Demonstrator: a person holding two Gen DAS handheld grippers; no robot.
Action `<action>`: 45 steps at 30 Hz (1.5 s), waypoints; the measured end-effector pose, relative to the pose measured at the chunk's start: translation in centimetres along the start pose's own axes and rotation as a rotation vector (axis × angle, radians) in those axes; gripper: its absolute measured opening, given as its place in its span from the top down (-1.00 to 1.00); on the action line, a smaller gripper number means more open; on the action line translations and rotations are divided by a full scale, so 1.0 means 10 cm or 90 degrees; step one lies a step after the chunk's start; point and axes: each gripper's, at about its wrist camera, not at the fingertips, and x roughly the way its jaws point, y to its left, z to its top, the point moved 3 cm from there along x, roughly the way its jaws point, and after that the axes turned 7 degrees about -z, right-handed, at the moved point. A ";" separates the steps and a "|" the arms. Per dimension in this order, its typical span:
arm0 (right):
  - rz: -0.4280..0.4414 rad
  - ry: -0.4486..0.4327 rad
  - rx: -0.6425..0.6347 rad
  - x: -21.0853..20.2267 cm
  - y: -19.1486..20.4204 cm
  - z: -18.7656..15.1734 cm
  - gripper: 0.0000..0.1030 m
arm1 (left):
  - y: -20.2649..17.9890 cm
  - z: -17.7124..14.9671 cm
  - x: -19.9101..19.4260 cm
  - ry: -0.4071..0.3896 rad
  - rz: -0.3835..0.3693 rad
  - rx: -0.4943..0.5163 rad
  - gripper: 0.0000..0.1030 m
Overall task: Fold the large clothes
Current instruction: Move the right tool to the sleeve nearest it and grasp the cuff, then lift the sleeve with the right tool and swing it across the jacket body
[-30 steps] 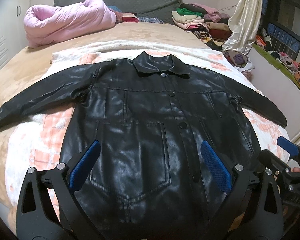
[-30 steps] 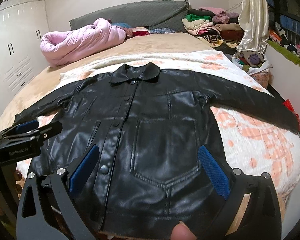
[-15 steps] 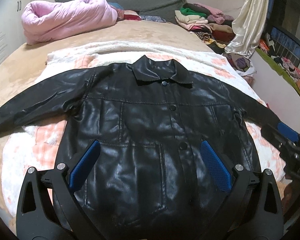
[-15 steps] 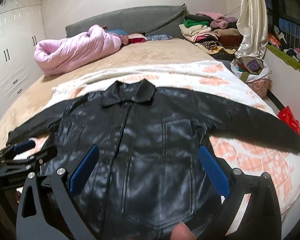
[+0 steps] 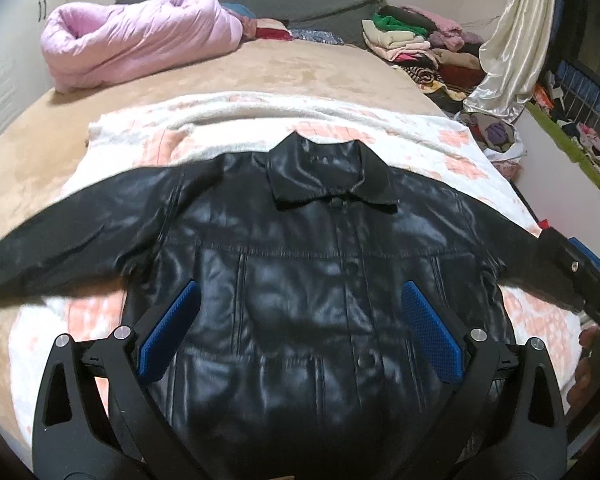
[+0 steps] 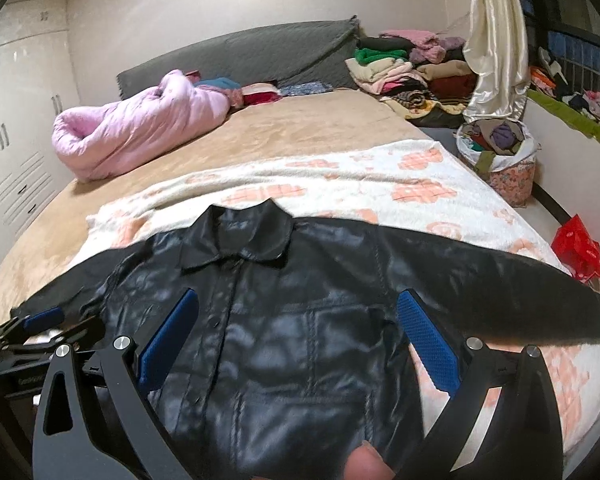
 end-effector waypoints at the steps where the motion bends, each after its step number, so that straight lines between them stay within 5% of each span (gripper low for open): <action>1: -0.004 0.001 0.006 0.05 -0.04 0.04 -0.92 | -0.03 0.03 0.04 0.005 -0.003 -0.001 -0.82; 30: -0.185 0.061 0.235 0.76 -1.88 -0.17 -0.92 | -0.77 0.12 1.16 0.095 -0.038 0.034 -0.82; 45: -0.304 0.022 0.515 0.51 -2.98 -0.54 -0.92 | -1.09 0.19 1.60 0.125 -0.052 0.063 -0.82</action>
